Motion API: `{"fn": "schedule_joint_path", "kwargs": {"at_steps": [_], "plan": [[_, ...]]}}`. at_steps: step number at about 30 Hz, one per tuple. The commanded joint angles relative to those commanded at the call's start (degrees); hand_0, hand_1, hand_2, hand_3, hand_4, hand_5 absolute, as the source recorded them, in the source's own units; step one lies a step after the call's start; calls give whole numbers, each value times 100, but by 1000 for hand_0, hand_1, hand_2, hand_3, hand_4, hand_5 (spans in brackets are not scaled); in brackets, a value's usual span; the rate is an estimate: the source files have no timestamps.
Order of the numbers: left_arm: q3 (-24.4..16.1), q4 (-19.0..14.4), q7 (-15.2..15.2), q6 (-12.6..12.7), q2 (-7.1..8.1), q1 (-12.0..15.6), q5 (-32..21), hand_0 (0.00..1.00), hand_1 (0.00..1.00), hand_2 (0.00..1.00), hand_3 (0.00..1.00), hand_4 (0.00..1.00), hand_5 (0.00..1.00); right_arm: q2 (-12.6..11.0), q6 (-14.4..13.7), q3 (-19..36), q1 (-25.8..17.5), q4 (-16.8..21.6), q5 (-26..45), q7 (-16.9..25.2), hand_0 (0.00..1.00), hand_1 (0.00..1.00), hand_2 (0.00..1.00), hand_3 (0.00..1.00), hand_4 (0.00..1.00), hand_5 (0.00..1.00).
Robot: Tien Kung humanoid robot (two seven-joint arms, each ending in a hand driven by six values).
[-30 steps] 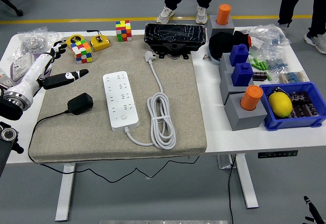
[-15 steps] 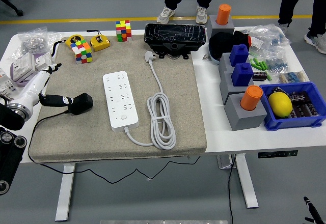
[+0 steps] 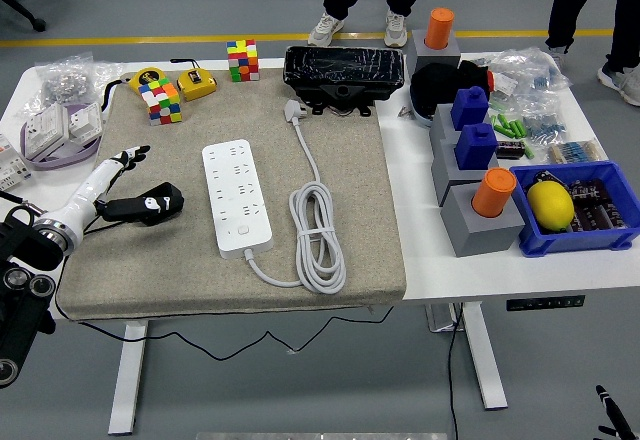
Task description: Pick up the plug,place it near the board,insert it into the board,press the button
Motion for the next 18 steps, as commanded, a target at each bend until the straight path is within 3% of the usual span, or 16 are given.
{"fn": "schedule_joint_path", "kwargs": {"at_steps": [3, 4, 9, 10, 15, 16, 18], "plan": [[104, 68, 5, -24, 62, -69, 93, 991, 998, 993, 998, 998, 242, -11, -2, 4, 8, 0, -6, -3, 998, 861, 777, 837, 998, 998], [152, 98, 6, -8, 89, -98, 147, 963, 995, 935, 964, 998, 112, -13, -3, 4, 13, 0, -2, -5, 998, 861, 777, 837, 998, 998], [305, 273, 13, 31, 153, -206, 329, 963, 995, 935, 964, 998, 112, -22, -9, -2, 24, 0, 7, -6, 998, 861, 777, 837, 998, 998], [341, 333, 9, 44, 160, -235, 370, 955, 989, 918, 918, 998, 53, -23, -10, -3, 24, 0, 9, -7, 998, 861, 776, 835, 998, 998], [449, 556, -27, 157, 155, -328, 501, 955, 989, 918, 918, 998, 53, -26, -11, -7, 26, 0, 14, -8, 998, 861, 776, 835, 998, 998], [460, 576, -34, 173, 152, -334, 515, 942, 979, 868, 871, 998, 58, -26, -12, -9, 27, 0, 17, -6, 998, 858, 775, 836, 998, 998], [480, 602, -45, 215, 143, -344, 548, 942, 979, 868, 871, 998, 58, -28, -14, -14, 30, 0, 25, -7, 998, 858, 775, 836, 998, 998]]}}
